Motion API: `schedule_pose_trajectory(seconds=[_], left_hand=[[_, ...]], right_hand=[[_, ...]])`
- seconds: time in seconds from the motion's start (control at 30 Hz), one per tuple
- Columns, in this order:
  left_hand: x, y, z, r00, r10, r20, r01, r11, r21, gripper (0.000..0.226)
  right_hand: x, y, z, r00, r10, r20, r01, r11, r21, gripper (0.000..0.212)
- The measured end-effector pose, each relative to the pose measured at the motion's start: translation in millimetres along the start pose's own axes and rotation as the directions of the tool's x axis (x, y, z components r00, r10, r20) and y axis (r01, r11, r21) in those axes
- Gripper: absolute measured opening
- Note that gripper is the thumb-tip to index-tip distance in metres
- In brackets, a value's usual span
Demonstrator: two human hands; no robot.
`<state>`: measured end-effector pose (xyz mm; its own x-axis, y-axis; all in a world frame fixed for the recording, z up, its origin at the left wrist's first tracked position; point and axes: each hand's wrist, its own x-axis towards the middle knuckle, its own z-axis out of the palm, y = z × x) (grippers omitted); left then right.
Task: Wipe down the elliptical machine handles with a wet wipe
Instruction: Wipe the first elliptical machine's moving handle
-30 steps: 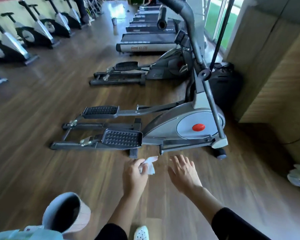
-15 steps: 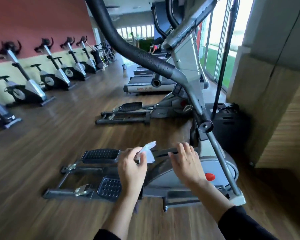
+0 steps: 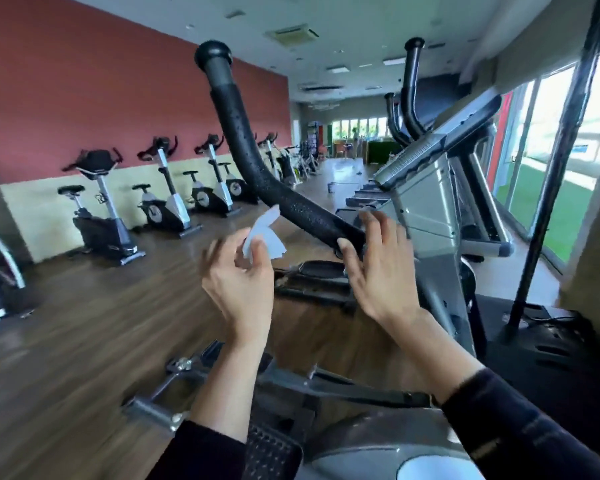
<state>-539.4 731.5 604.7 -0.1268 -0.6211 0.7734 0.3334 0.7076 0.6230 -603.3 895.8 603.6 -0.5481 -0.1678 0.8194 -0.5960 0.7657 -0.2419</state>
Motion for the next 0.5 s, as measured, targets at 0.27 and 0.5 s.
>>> schedule_pose_trajectory(seconds=[0.27, 0.5], left_hand=[[49, 28, 45, 0.967, 0.151, -0.205, -0.115, 0.978, 0.175, 0.018], [73, 8, 67, 0.954, 0.248, -0.169, -0.187, 0.931, 0.312, 0.029]], right_hand=[[61, -3, 13, 0.966, -0.115, 0.229, 0.062, 0.972, 0.226, 0.051], [109, -18, 25, 0.935, -0.196, 0.296, 0.041, 0.888, 0.458, 0.043]])
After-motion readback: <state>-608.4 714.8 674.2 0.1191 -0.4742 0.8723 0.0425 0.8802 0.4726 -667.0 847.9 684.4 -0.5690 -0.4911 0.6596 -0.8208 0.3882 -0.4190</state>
